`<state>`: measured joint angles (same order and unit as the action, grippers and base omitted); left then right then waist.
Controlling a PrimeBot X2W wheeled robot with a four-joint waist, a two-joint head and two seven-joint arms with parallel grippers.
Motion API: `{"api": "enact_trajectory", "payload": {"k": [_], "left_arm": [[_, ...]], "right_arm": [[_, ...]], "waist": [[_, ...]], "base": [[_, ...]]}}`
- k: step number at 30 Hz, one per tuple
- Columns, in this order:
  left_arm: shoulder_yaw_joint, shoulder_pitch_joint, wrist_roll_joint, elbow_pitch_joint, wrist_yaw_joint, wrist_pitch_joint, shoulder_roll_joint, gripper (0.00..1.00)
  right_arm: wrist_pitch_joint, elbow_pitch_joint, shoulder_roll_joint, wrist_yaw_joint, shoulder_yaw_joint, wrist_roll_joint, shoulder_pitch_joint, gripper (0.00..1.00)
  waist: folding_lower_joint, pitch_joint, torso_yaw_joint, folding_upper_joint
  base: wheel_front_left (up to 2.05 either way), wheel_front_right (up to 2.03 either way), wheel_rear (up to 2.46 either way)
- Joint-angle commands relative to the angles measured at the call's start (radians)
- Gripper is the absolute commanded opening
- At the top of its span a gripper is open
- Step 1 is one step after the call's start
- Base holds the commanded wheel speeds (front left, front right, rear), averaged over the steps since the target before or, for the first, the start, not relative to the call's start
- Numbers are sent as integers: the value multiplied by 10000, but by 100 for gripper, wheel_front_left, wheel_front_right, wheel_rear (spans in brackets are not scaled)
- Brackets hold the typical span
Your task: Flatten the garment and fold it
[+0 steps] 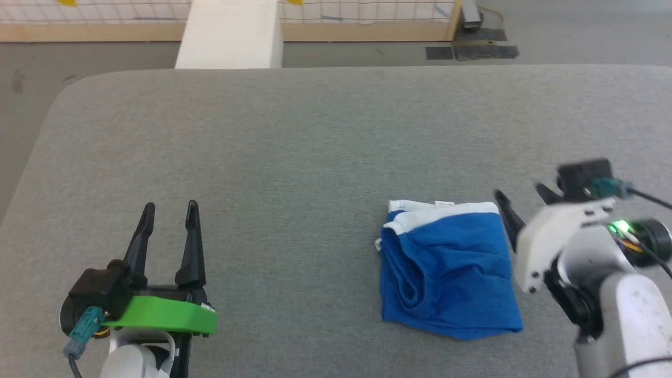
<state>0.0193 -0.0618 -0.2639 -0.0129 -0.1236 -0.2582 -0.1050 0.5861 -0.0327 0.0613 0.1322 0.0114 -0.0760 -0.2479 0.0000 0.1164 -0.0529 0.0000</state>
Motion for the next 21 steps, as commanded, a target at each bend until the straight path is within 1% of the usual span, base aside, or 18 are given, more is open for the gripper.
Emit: {"api": "enact_trajectory", "payload": {"k": [1,5,8,15,21], "left_arm": [[-28,-16,96,4,-71,-36,-47,100],[-125,-89,63,8,-71,-36,-30,100],[-153,-111,46,-1,-71,-36,-62,100],[-145,-257,177,84,-71,-36,-128,100],[-126,-345,198,73,-71,-36,-88,100]], "right_arm": [[-126,77,-37,-15,193,100,271,100],[-108,549,-78,-15,616,162,802,100],[-76,1053,-95,-15,657,107,932,100],[149,2188,-107,-15,124,46,617,100],[772,3009,-108,-15,-131,245,323,100]], "waist": [[0,73,-152,0],[0,282,-135,0],[0,432,-71,0],[0,776,157,0],[0,885,304,0]], "base": [[0,0,0],[0,0,0],[0,0,0],[0,0,0],[0,0,0]]}}
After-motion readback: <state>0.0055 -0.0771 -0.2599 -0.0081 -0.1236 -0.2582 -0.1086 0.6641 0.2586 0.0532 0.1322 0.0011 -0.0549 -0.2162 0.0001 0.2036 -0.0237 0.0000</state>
